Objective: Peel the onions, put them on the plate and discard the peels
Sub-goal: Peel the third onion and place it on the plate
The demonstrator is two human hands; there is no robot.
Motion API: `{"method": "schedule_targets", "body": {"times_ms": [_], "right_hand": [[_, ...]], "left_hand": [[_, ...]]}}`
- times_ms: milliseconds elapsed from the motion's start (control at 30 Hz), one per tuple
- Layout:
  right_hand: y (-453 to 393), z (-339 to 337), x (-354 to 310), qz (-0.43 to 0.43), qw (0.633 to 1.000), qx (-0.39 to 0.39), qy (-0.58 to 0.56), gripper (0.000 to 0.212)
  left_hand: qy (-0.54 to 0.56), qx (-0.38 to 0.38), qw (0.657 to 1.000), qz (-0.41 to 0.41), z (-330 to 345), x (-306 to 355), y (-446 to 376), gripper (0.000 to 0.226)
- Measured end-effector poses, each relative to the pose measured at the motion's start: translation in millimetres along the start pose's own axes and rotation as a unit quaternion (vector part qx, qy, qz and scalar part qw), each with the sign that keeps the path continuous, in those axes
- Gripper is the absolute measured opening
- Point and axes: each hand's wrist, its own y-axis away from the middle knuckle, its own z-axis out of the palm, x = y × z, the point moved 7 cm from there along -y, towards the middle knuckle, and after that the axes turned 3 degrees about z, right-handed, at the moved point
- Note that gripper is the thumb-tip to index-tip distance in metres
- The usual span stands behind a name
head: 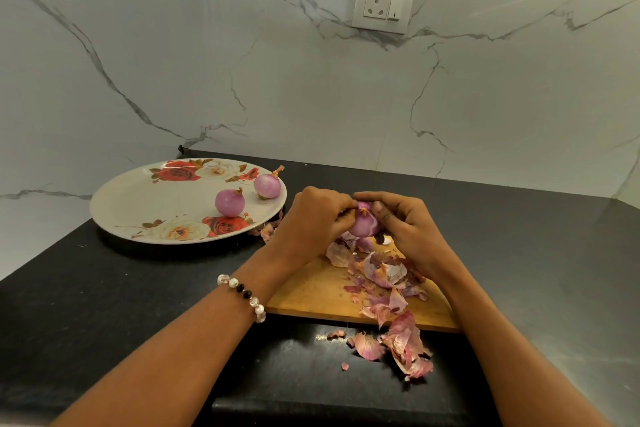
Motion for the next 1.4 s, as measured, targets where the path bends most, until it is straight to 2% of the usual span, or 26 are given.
{"method": "schedule_targets", "body": {"times_ms": [167,433,733,933,1133,1233,1400], "right_hand": [[-0.1,1.7,-3.3,-0.02,1.0,-0.002,0.018,0.027],[0.7,4.3,-8.4,-0.037,0.999,-0.002,-0.006,0.032],[0.9,7.3,-10.1,-0.031,0.999,-0.008,-0.043,0.035],[1.3,5.6,-8.4,-0.03,0.998,-0.001,-0.05,0.038],[0.4,3.9,-7.4,-0.019,0.998,-0.006,-0.055,0.038],[0.6,3.4,-8.0,-0.014,0.998,-0.003,-0.057,0.037],[2.0,1.6,-11.6,-0.012,0.996,-0.009,-0.084,0.038]], "left_hand": [[-0.094,-0.011,0.995,0.031,4.7,6.5,0.9,0.016],[-0.139,0.011,0.989,0.04,4.3,10.7,0.7,0.027],[-0.017,0.115,0.991,-0.07,-6.5,-4.4,-2.2,0.009],[0.058,0.128,0.975,-0.172,-2.7,-18.2,0.8,0.007],[0.154,0.085,0.952,-0.252,7.0,-35.1,5.4,0.009],[0.17,0.048,0.958,-0.227,3.8,-36.2,2.4,0.015],[0.162,0.0,0.977,-0.141,-0.2,-29.9,-1.9,0.041]]}}
